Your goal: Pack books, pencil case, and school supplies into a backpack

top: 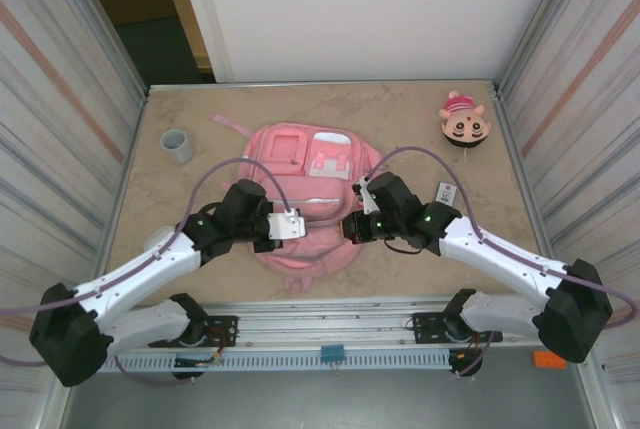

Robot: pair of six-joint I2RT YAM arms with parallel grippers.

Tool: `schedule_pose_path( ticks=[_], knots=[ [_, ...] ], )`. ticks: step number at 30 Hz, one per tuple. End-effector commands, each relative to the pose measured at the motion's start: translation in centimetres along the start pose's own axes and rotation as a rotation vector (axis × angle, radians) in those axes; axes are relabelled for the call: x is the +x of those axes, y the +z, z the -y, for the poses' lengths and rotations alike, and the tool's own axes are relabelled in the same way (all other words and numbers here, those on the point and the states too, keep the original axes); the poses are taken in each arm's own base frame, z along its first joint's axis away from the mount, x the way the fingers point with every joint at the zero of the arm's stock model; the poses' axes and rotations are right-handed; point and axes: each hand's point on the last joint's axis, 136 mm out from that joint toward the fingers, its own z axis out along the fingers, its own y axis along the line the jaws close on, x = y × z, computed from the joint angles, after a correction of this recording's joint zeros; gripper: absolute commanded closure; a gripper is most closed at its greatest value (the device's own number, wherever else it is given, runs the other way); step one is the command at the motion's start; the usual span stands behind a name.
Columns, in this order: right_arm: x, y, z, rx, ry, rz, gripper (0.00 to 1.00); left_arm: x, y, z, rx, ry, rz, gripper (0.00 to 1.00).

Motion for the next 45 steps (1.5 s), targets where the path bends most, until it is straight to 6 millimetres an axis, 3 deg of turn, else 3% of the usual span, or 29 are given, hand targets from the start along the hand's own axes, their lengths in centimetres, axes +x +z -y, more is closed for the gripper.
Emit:
schedule_pose_path(
  ticks=[1, 4, 6, 8, 11, 16, 24, 26, 31, 37, 42, 45],
  knots=[
    [0.8, -0.2, 1.2, 0.025, 0.008, -0.013, 1.00, 4.8, -2.0, 1.4, 0.021, -0.023, -0.177, 0.90],
    [1.2, 0.6, -0.5, -0.015, -0.035, -0.035, 1.00, 4.9, -2.6, 1.6, 0.014, -0.036, -0.178, 0.87],
    [1.5, 1.2, -1.3, -0.031, -0.054, -0.052, 1.00, 3.6, -3.1, 1.4, 0.016, -0.067, -0.130, 0.74],
    [1.5, 1.6, -2.2, -0.052, -0.067, -0.062, 1.00, 1.3, -3.8, 1.4, 0.035, -0.110, -0.045, 0.59],
    [1.4, 1.9, -3.0, -0.073, -0.081, -0.062, 1.00, -2.6, -4.7, 1.6, 0.072, -0.131, 0.069, 0.47],
    [1.2, 1.7, -3.7, -0.086, -0.089, -0.059, 1.00, -5.7, -3.9, 1.9, 0.066, -0.058, 0.103, 0.43],
    [1.0, 1.3, -4.1, -0.102, -0.090, -0.049, 1.00, -6.4, 0.4, 2.3, 0.050, 0.046, 0.008, 0.42],
    [0.9, 1.2, -4.2, -0.109, -0.090, -0.044, 1.00, -6.1, 1.4, 2.4, 0.054, 0.039, -0.005, 0.43],
    [1.0, 0.8, -4.3, -0.119, -0.096, -0.042, 1.00, -3.5, 3.2, 1.6, -0.027, 0.021, -0.097, 0.66],
    [0.6, -0.3, -1.9, -0.085, -0.052, -0.020, 1.00, -1.7, 1.9, 1.9, -0.061, 0.034, -0.121, 0.95],
    [-0.5, -1.0, 2.5, 0.031, 0.027, 0.016, 1.00, -1.7, -0.2, 3.3, -0.015, 0.070, -0.056, 1.00],
    [-2.3, -1.0, 4.0, 0.037, 0.057, 0.050, 1.00, -2.2, -1.0, 4.0, 0.006, 0.079, -0.006, 1.00]
  ],
)
